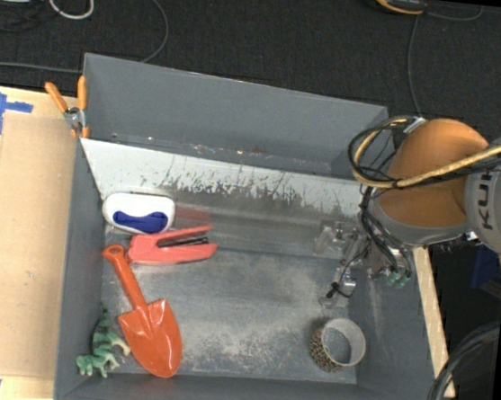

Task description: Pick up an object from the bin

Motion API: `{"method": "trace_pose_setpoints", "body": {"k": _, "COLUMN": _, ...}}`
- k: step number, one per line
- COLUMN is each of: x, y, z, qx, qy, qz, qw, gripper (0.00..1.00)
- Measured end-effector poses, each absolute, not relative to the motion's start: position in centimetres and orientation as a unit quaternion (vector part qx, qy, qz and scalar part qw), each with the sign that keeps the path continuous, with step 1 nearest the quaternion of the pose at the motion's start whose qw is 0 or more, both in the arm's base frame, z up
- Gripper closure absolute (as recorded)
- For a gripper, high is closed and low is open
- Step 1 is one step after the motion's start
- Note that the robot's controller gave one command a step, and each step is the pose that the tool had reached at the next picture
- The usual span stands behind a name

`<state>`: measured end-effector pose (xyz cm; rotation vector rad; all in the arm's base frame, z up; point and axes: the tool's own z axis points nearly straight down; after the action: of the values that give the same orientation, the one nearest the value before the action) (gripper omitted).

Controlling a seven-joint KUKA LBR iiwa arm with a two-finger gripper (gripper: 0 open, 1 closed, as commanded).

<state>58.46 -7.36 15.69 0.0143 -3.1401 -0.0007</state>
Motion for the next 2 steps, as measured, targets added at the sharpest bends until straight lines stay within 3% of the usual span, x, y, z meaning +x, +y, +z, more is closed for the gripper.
{"method": "trace_pose_setpoints", "body": {"k": 1, "x": 58.5, "y": -7.4, "z": 15.7, "qx": 0.005, "qy": -1.0, "qz": 0.0, "qw": 0.001, "gripper": 0.0}}
{"method": "trace_pose_setpoints", "body": {"k": 2, "x": 57.3, "y": -11.3, "z": 13.5, "qx": 0.042, "qy": -0.999, "qz": -0.001, "qw": 0.002, "gripper": 0.0}}
